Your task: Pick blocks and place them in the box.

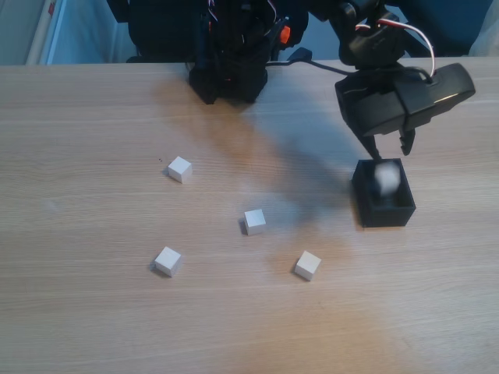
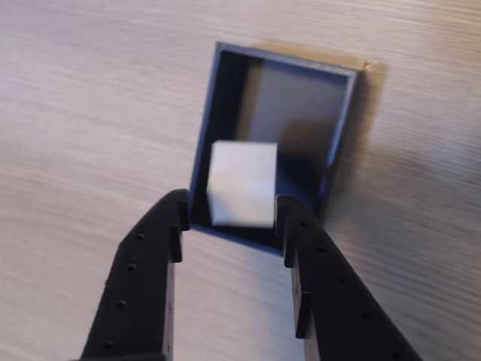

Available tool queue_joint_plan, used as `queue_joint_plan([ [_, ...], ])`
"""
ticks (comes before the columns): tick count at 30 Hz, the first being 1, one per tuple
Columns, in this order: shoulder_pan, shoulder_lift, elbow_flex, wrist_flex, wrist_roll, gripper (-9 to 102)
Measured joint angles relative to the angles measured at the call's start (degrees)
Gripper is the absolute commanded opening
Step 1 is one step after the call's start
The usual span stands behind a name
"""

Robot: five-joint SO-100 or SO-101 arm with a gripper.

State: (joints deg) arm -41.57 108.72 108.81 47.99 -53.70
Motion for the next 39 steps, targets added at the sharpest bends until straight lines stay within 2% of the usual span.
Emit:
queue_joint_plan([
  [4,-0.1,0.0,0.0,0.2,-0.3,10],
  [10,4.0,4.3,4.1,4.9,-0.8,7],
  [19,18.4,27.6,28.0,9.0,-15.6,11],
  [24,23.9,36.6,33.8,15.3,-24.3,12],
  [27,26.2,40.0,36.2,15.5,-28.8,13],
  [31,29.8,41.1,39.4,10.5,-33.6,13],
  [39,34.5,34.7,43.5,-6.4,-38.8,13],
])
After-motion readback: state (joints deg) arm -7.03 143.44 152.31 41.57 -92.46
